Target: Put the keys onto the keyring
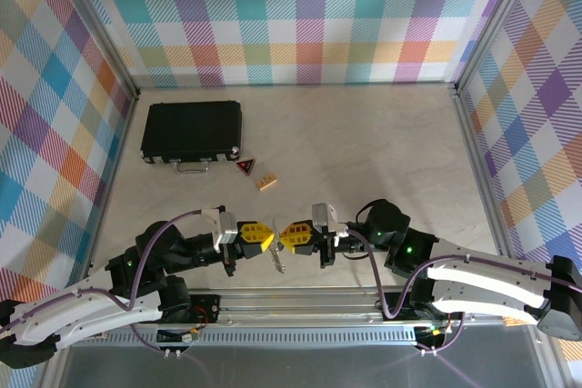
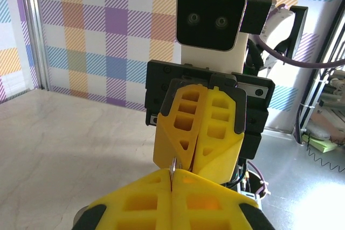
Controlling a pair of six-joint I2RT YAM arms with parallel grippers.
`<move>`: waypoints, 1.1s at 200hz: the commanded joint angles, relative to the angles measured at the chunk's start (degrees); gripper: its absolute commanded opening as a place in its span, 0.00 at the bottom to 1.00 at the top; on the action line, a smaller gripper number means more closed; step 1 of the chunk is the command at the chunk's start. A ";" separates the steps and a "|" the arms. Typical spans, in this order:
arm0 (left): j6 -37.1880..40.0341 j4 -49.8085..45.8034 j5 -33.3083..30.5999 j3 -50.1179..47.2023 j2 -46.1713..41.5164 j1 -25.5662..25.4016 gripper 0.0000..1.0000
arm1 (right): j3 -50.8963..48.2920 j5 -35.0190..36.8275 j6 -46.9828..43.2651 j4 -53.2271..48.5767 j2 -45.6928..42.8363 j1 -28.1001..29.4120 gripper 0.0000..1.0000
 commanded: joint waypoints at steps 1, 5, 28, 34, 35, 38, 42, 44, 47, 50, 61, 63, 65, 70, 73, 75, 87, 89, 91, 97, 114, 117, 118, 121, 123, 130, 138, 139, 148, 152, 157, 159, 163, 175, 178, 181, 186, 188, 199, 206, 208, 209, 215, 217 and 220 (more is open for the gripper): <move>-0.17 3.15 -1.97 1.56 -0.28 -0.29 0.00 | 1.07 -1.94 -1.64 -2.19 -0.80 1.38 0.00; -0.18 3.13 -1.91 1.54 -0.33 -0.29 0.00 | 1.07 -1.95 -1.58 -2.14 -0.86 1.50 0.00; -0.16 3.43 -2.06 1.38 -0.40 -0.29 0.00 | 0.74 -1.87 -1.37 -2.08 -1.59 1.44 0.06; -0.16 3.39 -2.07 1.33 -0.51 -0.29 0.00 | 0.74 -1.82 -1.26 -2.16 -1.88 1.44 0.07; -0.16 3.43 -2.07 1.30 -0.51 -0.29 0.00 | 0.73 -1.85 -1.19 -2.21 -1.93 1.44 0.07; -0.19 3.52 -2.07 1.28 -0.50 -0.29 0.00 | 0.65 -1.86 -1.16 -2.29 -2.07 1.44 0.07; -0.23 3.63 -2.08 1.24 -0.54 -0.29 0.00 | 0.71 -1.87 -1.14 -2.52 -2.21 1.44 0.07; -0.17 3.69 -2.07 1.18 -0.56 -0.29 0.00 | 0.65 -1.82 -1.06 -2.63 -2.31 1.44 0.07; -0.20 3.78 -2.07 1.13 -0.60 -0.33 0.00 | 0.73 -1.74 -1.04 -2.75 -2.42 1.44 0.08; -0.23 3.89 -2.08 1.04 -0.62 -0.30 0.00 | 0.72 -1.77 -1.08 -3.11 -2.53 1.49 0.08; -0.17 4.32 -2.03 0.68 -0.76 -0.29 0.00 | 0.83 -1.95 -0.94 -3.70 -2.91 1.45 0.10; -0.16 4.44 -1.99 0.67 -0.73 -0.29 0.00 | 0.85 -2.00 -0.88 -3.84 -2.99 1.45 0.10; -0.20 4.51 -1.99 0.62 -0.77 -0.29 0.00 | 0.92 -2.08 -0.89 -4.01 -3.00 1.44 0.11; -0.24 4.74 -1.94 0.43 -0.78 -0.29 0.00 | 1.02 -2.24 -0.80 -4.26 -3.26 1.44 0.12; -0.22 4.95 -1.90 0.35 -0.78 -0.29 0.00 | 1.03 -2.42 -0.73 -4.41 -3.34 1.44 0.13; -0.20 5.03 -1.90 0.32 -0.73 -0.29 0.00 | 1.03 -2.53 -0.69 -4.44 -3.42 1.44 0.14; -0.23 5.77 -1.59 -0.10 -0.93 -0.30 0.00 | 1.07 -3.05 -0.17 -4.76 -4.12 1.41 0.17; -0.27 5.94 -1.56 -0.12 -1.01 -0.29 0.00 | 1.11 -3.09 -0.12 -4.83 -4.25 1.46 0.18; -0.29 6.12 -1.46 -0.19 -0.97 -0.29 0.00 | 1.08 -3.14 -0.01 -4.87 -4.42 1.45 0.18; -0.37 6.56 -1.32 -0.43 -1.03 -0.29 0.00 | 1.22 -3.27 0.17 -5.12 -4.86 1.45 0.19; -0.51 7.88 -0.87 -0.90 -1.30 -0.31 0.00 | 1.12 -2.81 0.35 -5.59 -6.12 1.45 0.19; -0.51 8.06 -0.79 -0.98 -1.37 -0.30 0.00 | 1.09 -2.61 0.37 -5.69 -6.38 1.45 0.19; -0.51 8.10 -0.73 -0.99 -1.38 -0.29 0.00 | 1.08 -2.59 0.37 -5.73 -6.42 1.44 0.19; -0.64 8.27 -0.60 -1.00 -1.43 -0.29 0.00 | 1.12 -2.24 0.45 -5.82 -6.65 1.44 0.19; -0.61 8.37 -0.59 -1.07 -1.47 -0.29 0.00 | 1.08 -2.03 0.50 -5.82 -6.80 1.44 0.19; -0.64 8.69 -0.25 -1.17 -1.49 -0.29 0.00 | 0.98 -1.43 0.62 -5.80 -7.47 1.44 0.19; -0.68 8.91 0.01 -1.18 -1.63 -0.27 0.00 | 0.73 -0.49 0.96 -5.56 -8.31 1.44 0.19; -0.68 8.92 0.07 -1.22 -1.65 -0.33 0.00 | 0.72 -0.34 1.02 -5.53 -8.40 1.44 0.19; -0.77 9.18 0.45 -1.27 -1.86 -0.29 0.00 | 0.62 1.86 1.69 -5.45 -9.36 1.44 0.19; -0.83 9.33 0.56 -1.34 -1.95 -0.29 0.00 | 0.56 2.92 1.98 -5.53 -9.69 1.43 0.19; -0.87 9.43 0.76 -1.42 -2.10 -0.29 0.00 | 0.68 4.02 2.12 -5.97 -10.11 1.44 0.19; -0.91 9.49 0.86 -1.44 -2.16 -0.29 0.00 | 0.75 4.33 2.13 -6.15 -10.24 1.44 0.19; -0.96 9.54 1.04 -1.51 -2.25 -0.25 0.00 | 0.90 4.80 2.19 -6.45 -10.43 1.44 0.19; -1.13 9.93 1.65 -1.75 -2.62 -0.29 0.00 | 1.40 5.57 2.21 -7.20 -10.51 1.43 0.19; -1.17 9.97 1.72 -1.79 -2.67 -0.29 0.00 | 1.61 5.60 2.22 -7.42 -10.45 1.44 0.19; -1.14 9.98 1.82 -1.79 -2.71 -0.29 0.00 | 1.85 5.60 2.22 -7.70 -10.28 1.40 0.19; -1.16 10.06 2.22 -1.83 -2.73 -0.29 0.00 | 2.21 5.60 2.22 -7.90 -9.89 1.40 0.19; -1.18 10.07 2.41 -1.85 -2.72 -0.29 0.00 | 2.32 5.60 2.24 -7.95 -9.72 1.39 0.19; -1.28 10.41 3.46 -1.97 -2.79 -0.29 0.00 | 3.25 5.45 2.31 -8.12 -8.55 1.45 0.18; -1.30 10.66 4.13 -1.97 -2.83 -0.29 0.00 | 3.88 5.17 2.31 -8.19 -7.73 1.44 0.17; -1.30 10.68 4.27 -1.97 -2.81 -0.29 0.00 | 4.08 4.99 2.31 -8.13 -7.53 1.44 0.17; -1.30 10.68 4.35 -1.97 -2.80 -0.29 0.00 | 4.20 4.94 2.31 -8.09 -7.39 1.44 0.17; -1.35 10.77 4.73 -2.00 -2.71 -0.29 0.00 | 4.51 4.48 2.31 -7.86 -6.77 1.44 0.17; -1.42 10.79 4.81 -1.98 -2.71 -0.29 0.00 | 4.63 4.36 2.31 -7.69 -6.59 1.51 0.17; -1.46 10.78 4.92 -2.02 -2.71 -0.29 0.00 | 4.81 4.15 2.31 -7.60 -6.22 1.45 0.17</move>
